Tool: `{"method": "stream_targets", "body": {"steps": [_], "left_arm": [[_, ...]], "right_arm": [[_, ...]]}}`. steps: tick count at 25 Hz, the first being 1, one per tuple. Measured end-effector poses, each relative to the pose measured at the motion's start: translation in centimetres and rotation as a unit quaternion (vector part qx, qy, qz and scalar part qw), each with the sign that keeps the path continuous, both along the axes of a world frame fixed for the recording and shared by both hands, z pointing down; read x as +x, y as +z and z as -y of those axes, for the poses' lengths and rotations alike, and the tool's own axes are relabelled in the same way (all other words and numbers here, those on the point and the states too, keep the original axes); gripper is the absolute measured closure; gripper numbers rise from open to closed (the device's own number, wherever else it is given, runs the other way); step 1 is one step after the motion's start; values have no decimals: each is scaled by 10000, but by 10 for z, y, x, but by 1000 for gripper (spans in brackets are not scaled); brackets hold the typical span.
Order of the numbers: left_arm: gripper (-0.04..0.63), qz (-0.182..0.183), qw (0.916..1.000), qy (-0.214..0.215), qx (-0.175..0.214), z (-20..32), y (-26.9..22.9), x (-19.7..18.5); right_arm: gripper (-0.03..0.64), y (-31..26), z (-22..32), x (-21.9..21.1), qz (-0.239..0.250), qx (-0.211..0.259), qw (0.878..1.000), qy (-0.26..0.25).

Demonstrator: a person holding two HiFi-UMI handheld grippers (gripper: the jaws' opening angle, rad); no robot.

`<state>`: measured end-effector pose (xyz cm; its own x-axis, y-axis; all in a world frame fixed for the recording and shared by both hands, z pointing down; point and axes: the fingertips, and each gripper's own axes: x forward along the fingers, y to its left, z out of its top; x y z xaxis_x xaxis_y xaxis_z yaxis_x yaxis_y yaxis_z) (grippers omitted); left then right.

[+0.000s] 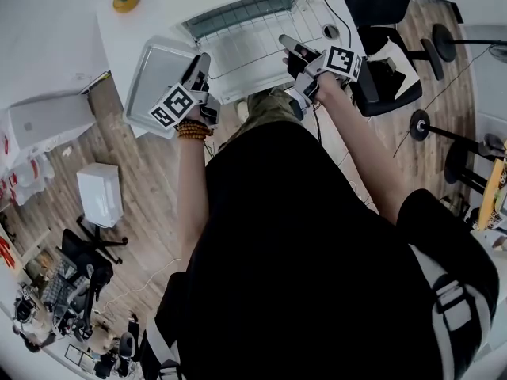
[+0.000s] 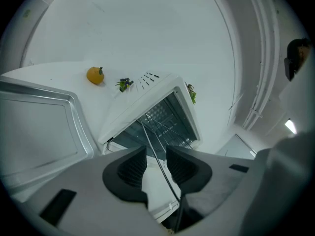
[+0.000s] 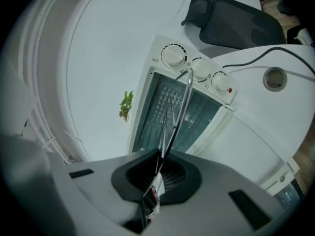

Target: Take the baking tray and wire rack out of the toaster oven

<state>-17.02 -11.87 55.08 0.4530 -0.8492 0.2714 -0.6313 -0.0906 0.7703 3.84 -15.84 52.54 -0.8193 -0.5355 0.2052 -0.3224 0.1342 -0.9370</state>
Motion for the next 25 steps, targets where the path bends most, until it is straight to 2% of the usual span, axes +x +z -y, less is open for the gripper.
{"method": "stream_targets", "body": {"steps": [5,7,10,13,15,19,22,25], "left_arm": [[484,-26,9998,204,-57,-6,0,5],[522,27,9994,327,-133,-12,4,7],[529,-123,9982,554,-198,-25,6,11],[535,-233,9961,788,-315,-37,11,17],[535,-236,9949,896,-393,-44,16,21],[540,-406,9945,816,-513,-56,24,15],[543,-619,9942,639,-604,-61,26,10],[545,-565,9944,517,-722,-68,31,2]], "right_arm": [[589,-2,-18,8,-159,81,9995,-259],[589,-4,-27,9,-182,152,9987,-446],[589,-3,-39,11,-343,256,9965,-719],[589,4,-47,19,-504,179,9955,-777],[589,12,-54,24,-568,-67,9957,-735],[589,30,-67,21,-671,-296,9932,-909],[589,42,-70,17,-530,-559,9922,-976],[589,51,-75,9,-478,-693,9904,-1100]]}}
